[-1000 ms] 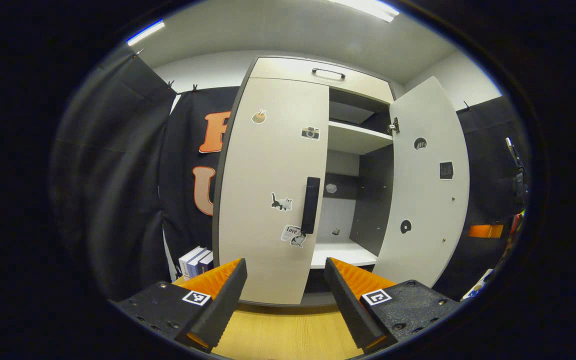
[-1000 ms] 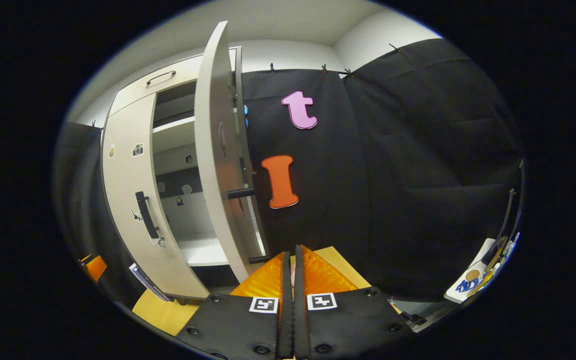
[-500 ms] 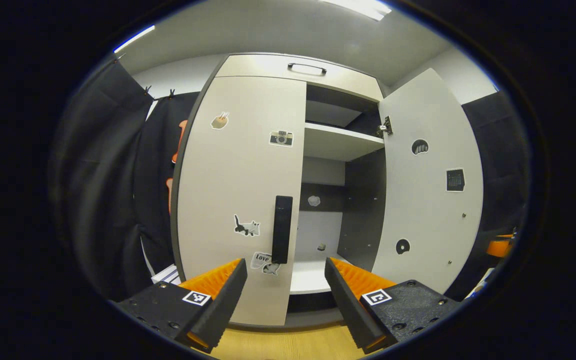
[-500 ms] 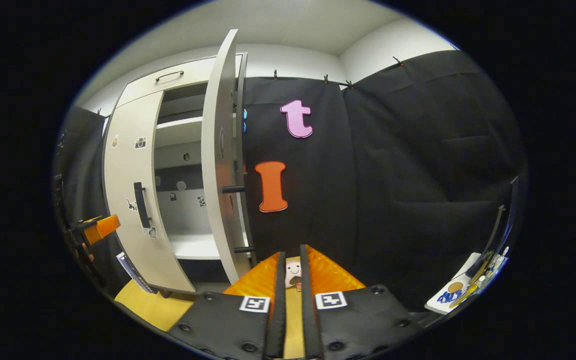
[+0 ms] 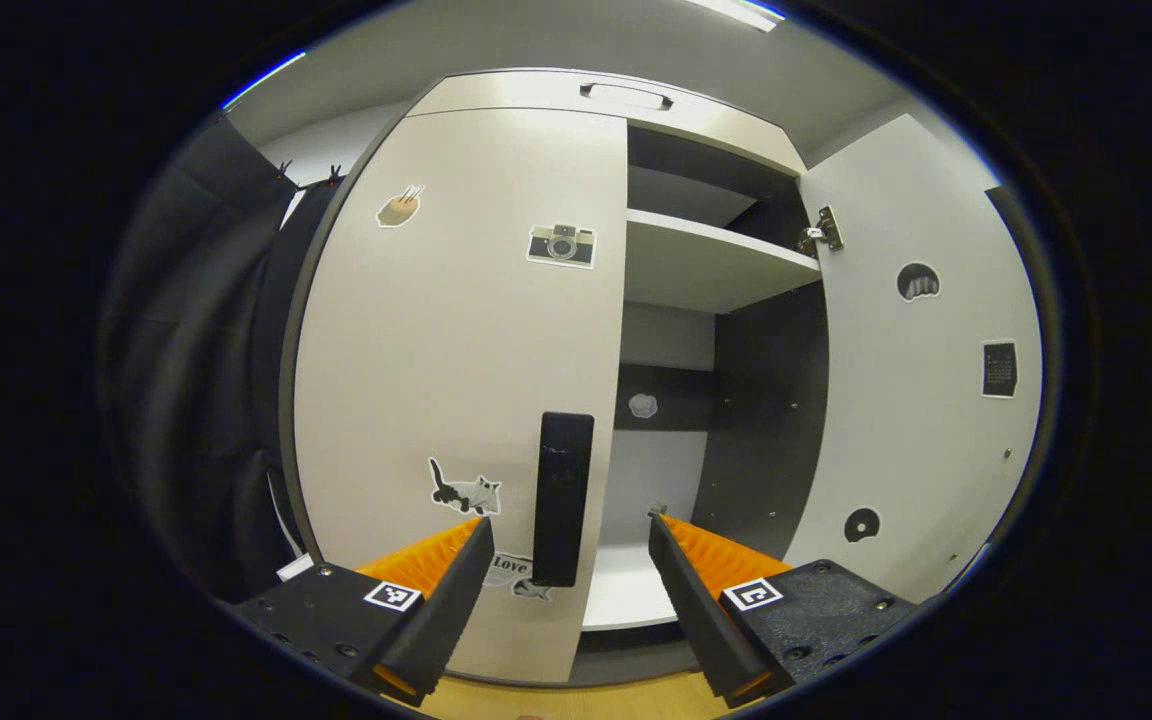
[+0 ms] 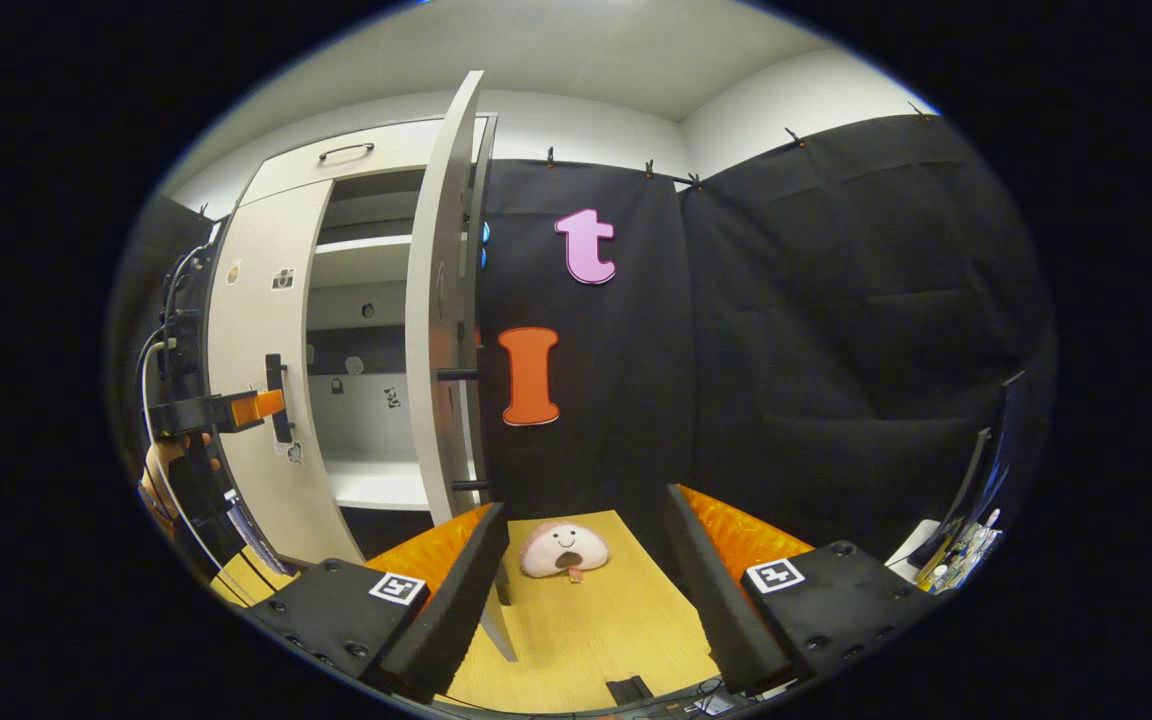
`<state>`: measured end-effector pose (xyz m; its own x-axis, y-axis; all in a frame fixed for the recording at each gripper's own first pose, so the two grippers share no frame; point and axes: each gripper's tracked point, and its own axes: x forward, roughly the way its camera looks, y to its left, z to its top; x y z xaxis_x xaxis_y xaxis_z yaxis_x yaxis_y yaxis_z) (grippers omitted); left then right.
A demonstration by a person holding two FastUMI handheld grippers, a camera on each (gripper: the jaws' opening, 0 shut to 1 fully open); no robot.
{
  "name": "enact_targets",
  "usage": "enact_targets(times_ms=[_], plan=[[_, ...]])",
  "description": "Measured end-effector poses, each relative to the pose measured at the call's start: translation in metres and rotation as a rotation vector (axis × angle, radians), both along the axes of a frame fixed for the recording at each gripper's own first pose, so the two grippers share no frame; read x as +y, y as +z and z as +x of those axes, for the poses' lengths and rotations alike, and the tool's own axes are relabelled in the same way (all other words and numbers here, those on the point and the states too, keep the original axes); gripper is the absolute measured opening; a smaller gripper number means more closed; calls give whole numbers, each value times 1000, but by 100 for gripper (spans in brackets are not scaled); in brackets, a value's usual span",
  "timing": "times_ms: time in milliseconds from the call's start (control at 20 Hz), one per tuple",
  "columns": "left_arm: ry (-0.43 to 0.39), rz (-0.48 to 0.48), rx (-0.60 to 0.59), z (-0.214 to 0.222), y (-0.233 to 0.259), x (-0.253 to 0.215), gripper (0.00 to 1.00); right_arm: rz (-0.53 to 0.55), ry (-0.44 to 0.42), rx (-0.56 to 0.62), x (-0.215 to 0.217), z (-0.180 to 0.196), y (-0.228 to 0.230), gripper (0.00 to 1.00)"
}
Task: Open the right door of the double-door shoe cabinet with the right hand, and open the left door with the left hand.
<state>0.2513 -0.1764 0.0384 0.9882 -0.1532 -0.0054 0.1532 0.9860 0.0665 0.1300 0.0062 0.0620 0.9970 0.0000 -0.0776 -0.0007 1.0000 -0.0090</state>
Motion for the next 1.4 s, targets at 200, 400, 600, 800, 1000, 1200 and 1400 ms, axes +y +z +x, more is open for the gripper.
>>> enact_targets(times_ms=[200, 400, 600, 800, 1000, 1200, 1400], plan=[[33, -12, 18, 36, -11, 9, 95, -4, -37, 28, -15, -5, -6, 94], [68, 19, 29, 55, -19, 16, 94, -9, -66, 57, -26, -11, -13, 94], [43, 46, 11, 54, -19, 12, 82, -14, -89, 76, -29, -15, -18, 100], [7, 29, 31, 52, -24, -4, 46, -21, -96, 78, -24, -22, -17, 100], [0, 78, 59, 50, -26, -4, 29, -17, -114, 68, -23, -29, -13, 94], [-60, 60, 56, 36, -26, -1, 19, -4, -126, 79, -17, -27, -16, 94], [-145, 30, 80, 9, -26, 7, 16, -9, -130, 66, -5, -15, -4, 94]])
